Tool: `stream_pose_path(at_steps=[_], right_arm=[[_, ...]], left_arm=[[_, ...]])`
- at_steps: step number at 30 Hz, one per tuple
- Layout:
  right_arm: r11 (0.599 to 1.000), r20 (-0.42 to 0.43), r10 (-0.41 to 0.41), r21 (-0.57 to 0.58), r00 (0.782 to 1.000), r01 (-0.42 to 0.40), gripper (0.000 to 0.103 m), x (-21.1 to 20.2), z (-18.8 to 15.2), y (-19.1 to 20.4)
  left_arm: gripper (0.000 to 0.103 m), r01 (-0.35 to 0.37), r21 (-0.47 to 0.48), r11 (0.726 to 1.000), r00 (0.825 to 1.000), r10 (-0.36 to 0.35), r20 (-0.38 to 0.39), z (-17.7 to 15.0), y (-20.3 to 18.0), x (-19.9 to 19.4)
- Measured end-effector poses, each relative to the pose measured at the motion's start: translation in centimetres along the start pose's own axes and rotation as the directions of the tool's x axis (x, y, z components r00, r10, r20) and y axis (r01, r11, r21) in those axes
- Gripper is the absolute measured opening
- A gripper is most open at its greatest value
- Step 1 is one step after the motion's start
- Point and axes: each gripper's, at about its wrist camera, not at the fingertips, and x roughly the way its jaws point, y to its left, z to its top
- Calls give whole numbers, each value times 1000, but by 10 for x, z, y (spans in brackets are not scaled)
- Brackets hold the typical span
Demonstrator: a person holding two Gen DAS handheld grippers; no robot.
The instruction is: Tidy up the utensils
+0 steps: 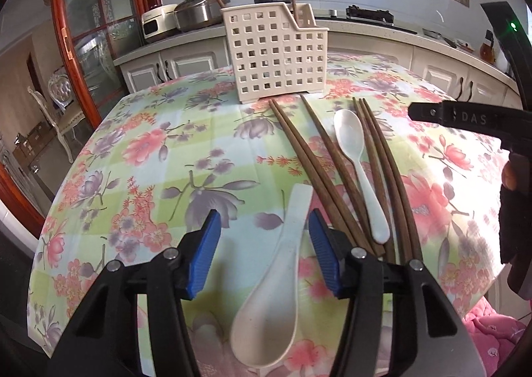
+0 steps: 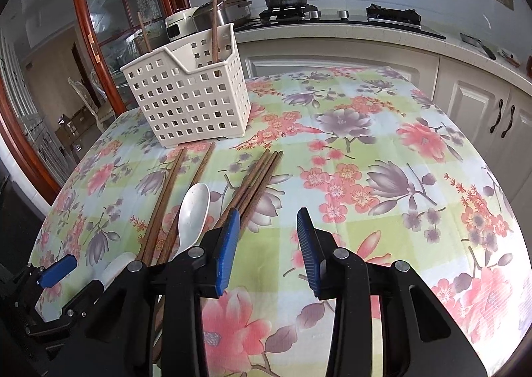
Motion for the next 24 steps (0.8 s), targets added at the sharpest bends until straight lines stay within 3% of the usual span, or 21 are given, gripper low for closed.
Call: stream_pose_path(at_steps=[5,7,9,12,24], right_arm=[[1000,-7,1,-1,1000,-1,36,1,0,1],[1000,-13,2,-5,1000,-2,36,3,-1,1],[1000,-18,1,-6,1000,-1,36,5,-1,2],[1000,-25,1,-6,1000,-1,36,8,-2,1],[1000,-48,-11,-21,999,10,36,19,0,5]], left_arm=[[52,13,35,999,999,-12,-33,-2,-8,6],[42,20,32,999,998,-18,-56,-2,-7,13],[24,35,30,999,996,-33,-88,-2,-7,22],[17,31,40,999,996,-28,-82,1,-9,24],[15,-3,-5,1000,995,2,-100,34,7,57]])
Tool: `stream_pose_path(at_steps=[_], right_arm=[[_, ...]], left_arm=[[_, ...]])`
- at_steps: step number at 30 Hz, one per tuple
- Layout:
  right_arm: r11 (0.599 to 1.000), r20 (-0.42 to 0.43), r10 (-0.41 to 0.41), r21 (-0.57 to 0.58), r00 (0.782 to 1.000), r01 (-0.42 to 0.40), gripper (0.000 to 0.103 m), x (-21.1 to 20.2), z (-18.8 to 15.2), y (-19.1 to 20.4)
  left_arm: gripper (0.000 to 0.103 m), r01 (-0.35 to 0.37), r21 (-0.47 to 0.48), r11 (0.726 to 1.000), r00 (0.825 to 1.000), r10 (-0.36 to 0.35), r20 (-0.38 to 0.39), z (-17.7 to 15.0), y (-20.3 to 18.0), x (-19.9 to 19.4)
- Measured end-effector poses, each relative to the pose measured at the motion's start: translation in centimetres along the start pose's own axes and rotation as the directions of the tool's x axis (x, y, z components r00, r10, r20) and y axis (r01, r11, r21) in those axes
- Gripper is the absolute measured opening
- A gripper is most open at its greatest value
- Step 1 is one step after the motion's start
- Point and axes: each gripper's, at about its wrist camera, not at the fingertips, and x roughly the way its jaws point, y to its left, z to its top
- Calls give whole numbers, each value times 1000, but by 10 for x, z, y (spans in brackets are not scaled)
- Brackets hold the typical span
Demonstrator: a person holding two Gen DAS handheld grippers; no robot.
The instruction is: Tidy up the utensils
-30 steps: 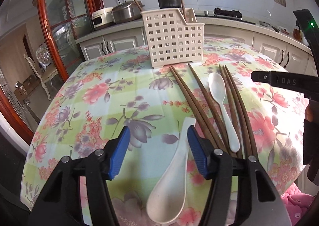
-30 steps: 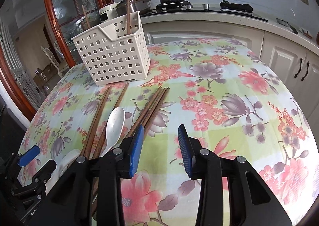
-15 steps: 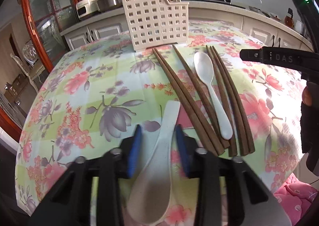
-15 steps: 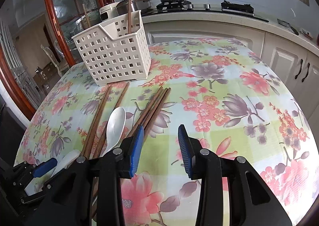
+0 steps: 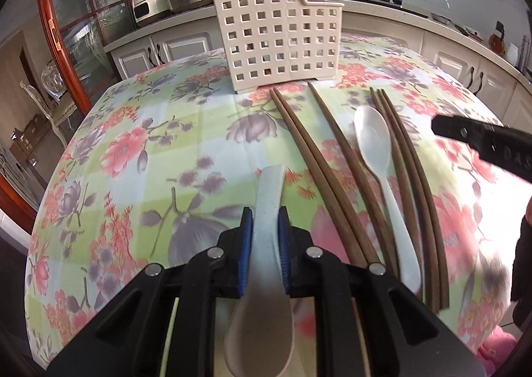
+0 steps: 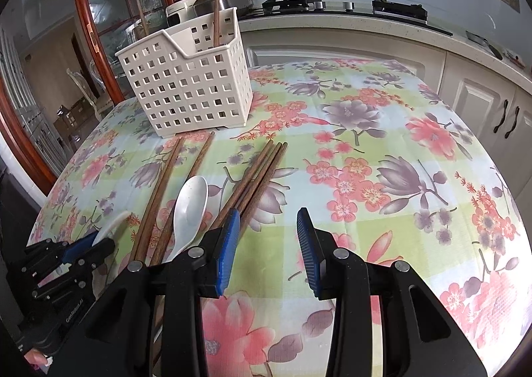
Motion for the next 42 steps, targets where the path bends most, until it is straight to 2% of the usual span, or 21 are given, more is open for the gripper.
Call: stream_pose_path(at_steps=[5,7,8,9,11,14,28,34,42], right_arm=[[999,-43,-34,-17,998,34,36,15,3,4],[999,-54,-44,-28,998,43,35,20,5,8],[998,-58,-48,-32,997,46,33,22,6,9],[998,-67,-60,-40,996,58,32,25,6,11],[996,-81,-84,-42,993,81,28,30,7,13],[995,-82,-91,-43,992,87,28,32,9,14],[998,-93,-66,-26,993,64,27,40,16,20],[995,-97,-104,-19,990,103,12,48,19,14],[993,-95,-120,-27,988,118,11,56,27,11]], left_arm=[[17,3,-49,999,1000,-3,4,20,12,13],[28,18,-73,997,1000,-17,25,27,16,10],[38,27,-82,996,999,-23,44,29,18,7],[42,28,-86,996,998,-22,64,30,20,2],[42,23,-89,996,996,-15,85,32,22,-4],[42,26,-99,995,995,-16,100,34,27,-9],[42,31,-121,992,996,-21,86,37,28,-1],[42,38,-131,991,996,-27,83,43,27,-1],[42,32,-158,987,999,-26,38,54,24,13]])
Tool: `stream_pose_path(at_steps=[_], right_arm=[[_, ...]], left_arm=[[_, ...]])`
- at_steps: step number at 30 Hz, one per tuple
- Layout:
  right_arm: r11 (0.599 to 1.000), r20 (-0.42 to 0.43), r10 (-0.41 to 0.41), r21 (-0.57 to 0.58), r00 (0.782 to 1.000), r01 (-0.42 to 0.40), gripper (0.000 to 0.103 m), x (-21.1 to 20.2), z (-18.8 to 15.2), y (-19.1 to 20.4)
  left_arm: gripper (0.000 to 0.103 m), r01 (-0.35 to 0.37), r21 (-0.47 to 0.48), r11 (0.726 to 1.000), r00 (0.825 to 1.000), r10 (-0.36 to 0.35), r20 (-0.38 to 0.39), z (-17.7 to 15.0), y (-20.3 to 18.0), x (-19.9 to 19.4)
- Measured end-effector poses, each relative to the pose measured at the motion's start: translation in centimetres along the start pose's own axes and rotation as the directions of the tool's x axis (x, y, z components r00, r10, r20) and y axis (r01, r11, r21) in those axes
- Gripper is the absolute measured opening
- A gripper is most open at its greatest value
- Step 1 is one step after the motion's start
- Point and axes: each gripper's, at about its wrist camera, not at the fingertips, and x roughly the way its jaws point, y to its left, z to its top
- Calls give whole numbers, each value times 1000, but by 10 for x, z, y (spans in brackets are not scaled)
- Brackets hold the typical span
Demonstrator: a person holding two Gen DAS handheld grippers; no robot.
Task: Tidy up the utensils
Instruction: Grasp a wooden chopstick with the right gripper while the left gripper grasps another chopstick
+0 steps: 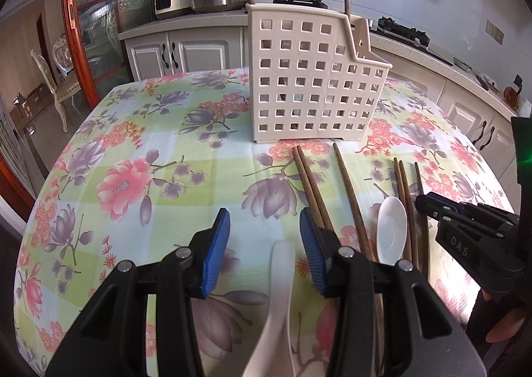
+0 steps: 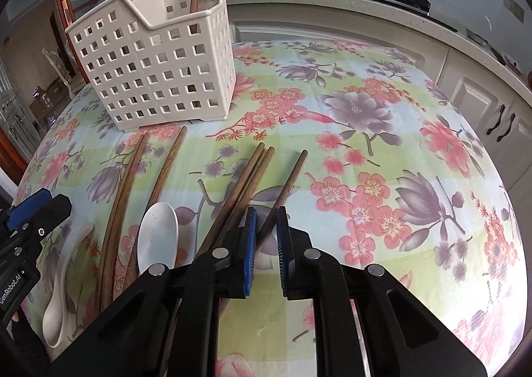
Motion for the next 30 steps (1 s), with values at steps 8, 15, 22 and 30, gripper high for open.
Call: stream_pose_path(at_steps=[8,15,22,30], right_arm=[[999,9,47,2,999,-47,7,-3,-5,-11],[996,6,84,22,996,-84,7,-5,-7,-20],[995,6,99,18,995,-99,7,-5,-7,-22],[998,4,64,-22,998,-64,7,0,-1,-17]], left_arm=[[42,-27,22,999,998,29,-53,14,-20,23],[43,-59,24,998,992,61,-107,17,-27,47],[44,-76,45,996,987,82,-136,19,-34,57],[17,-52,62,997,987,61,-148,23,-40,57]])
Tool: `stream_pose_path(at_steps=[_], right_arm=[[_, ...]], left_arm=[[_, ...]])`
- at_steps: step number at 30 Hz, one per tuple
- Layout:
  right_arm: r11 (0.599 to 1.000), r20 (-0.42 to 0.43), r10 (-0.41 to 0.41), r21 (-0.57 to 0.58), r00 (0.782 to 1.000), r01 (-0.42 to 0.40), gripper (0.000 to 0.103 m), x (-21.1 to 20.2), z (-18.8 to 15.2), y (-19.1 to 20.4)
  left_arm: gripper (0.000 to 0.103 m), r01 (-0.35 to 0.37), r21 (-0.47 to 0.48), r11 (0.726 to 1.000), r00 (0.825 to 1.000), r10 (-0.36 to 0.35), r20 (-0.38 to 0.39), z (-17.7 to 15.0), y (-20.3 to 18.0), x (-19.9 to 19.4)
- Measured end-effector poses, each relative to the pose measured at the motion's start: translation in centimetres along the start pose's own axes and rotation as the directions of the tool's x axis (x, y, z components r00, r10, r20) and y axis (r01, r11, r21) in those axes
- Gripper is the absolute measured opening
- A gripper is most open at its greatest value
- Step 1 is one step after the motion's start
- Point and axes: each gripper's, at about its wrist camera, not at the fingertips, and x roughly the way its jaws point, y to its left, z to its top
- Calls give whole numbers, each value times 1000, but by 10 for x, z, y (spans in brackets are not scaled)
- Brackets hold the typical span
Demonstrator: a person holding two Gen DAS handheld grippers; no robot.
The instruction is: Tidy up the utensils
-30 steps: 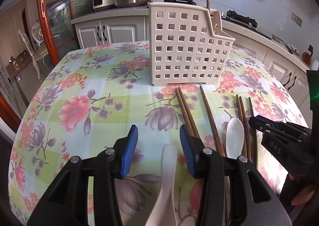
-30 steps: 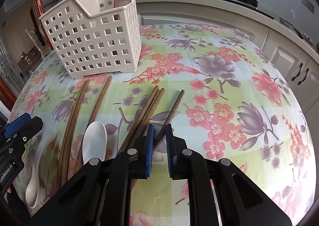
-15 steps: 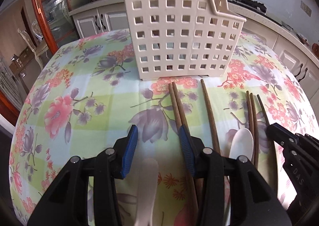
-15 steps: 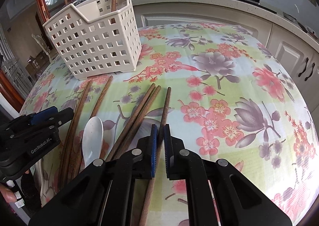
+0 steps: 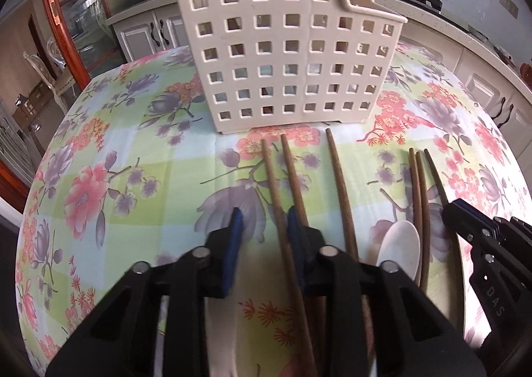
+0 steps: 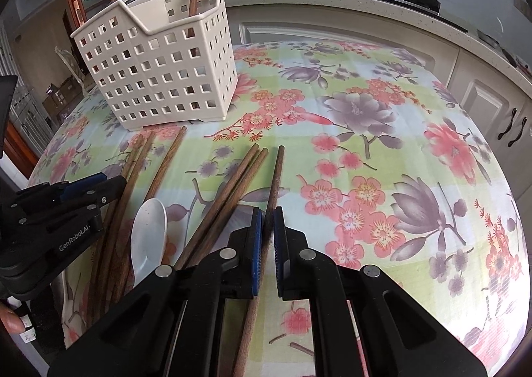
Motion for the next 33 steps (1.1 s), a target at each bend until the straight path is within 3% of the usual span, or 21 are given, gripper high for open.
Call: stream_pose_path(at_steps=[2,14,25,33], right_arm=[[1000,2,-4,-7,1000,4,7,0,0,0],[997,120,65,29,991,-69,6,-40,5,-5],[996,229,83,17,970,-89,6,-87,4,-5],[996,300,86,-20,950,-84,6,-122,-2,0]], left_arm=[[8,6,17,1000,1000,-6,0,0,-5,0],[7,84,-39,996,989,-79,126,-1,7,-45],[7,164,-47,985,944,-143,298,-21,20,-119],[7,143,-26,989,911,-121,393,-43,19,-164]])
